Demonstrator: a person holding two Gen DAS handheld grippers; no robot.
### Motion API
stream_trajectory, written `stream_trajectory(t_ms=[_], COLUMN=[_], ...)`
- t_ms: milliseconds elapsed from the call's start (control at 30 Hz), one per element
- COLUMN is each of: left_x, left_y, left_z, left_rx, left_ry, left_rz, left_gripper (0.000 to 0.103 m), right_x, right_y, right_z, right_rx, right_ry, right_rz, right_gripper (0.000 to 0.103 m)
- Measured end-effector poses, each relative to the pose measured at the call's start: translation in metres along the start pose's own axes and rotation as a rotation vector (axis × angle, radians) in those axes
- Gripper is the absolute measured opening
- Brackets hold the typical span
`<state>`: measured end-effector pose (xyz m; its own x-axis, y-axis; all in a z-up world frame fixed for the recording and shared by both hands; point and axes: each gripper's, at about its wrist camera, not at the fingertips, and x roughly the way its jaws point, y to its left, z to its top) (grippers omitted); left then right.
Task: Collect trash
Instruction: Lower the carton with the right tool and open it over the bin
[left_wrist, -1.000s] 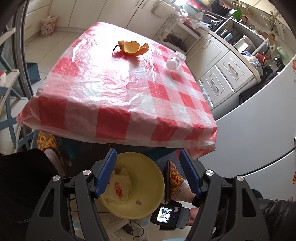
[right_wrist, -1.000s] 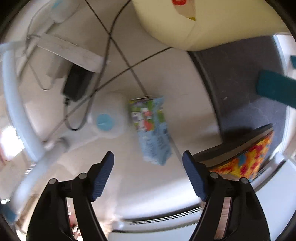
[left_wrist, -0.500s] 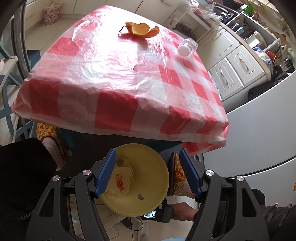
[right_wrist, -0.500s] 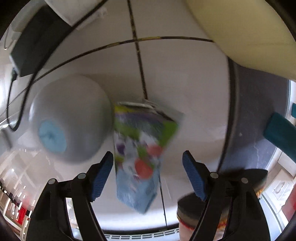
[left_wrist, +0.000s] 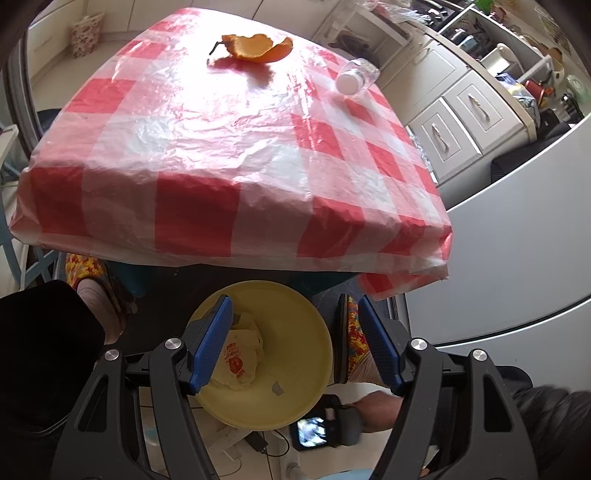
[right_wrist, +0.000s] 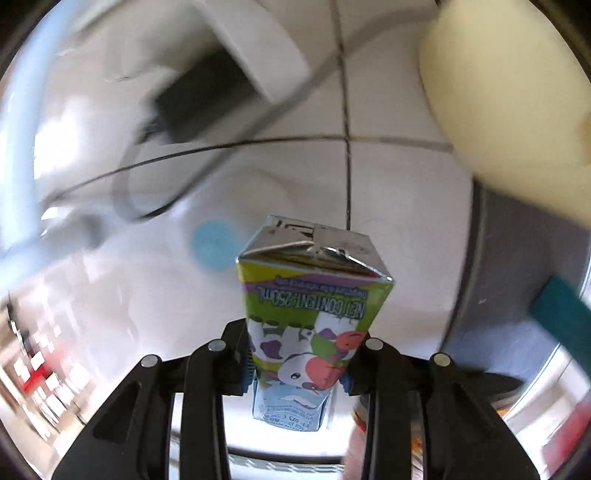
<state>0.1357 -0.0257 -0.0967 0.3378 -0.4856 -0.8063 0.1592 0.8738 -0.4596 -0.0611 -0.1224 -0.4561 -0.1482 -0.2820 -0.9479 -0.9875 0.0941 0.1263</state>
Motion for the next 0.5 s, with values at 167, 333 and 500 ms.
stream_trajectory(t_ms=[167, 333, 500], left_x=[-0.016, -0.025, -0.036], left_y=[-0.007, -0.004, 0.001], left_z=[-0.005, -0.01, -0.014], left_rx=[0.035, 0.044, 0.058], left_ry=[-0.048, -0.079, -0.132], left_rz=[0.005, 0.041, 0.116], left_gripper=[0.067, 0.067, 0.067], right_x=[-0.085, -0.197, -0.295], right_y=[-0.005, -0.032, -0.08], right_z=[-0.039, -0.073, -0.084], right_rx=[0.092, 0.354, 0.707], right_ry=[-0.092, -0.286, -0.662], right_rz=[0.013, -0.03, 0.05], right_gripper=[0.034, 0.035, 0.035])
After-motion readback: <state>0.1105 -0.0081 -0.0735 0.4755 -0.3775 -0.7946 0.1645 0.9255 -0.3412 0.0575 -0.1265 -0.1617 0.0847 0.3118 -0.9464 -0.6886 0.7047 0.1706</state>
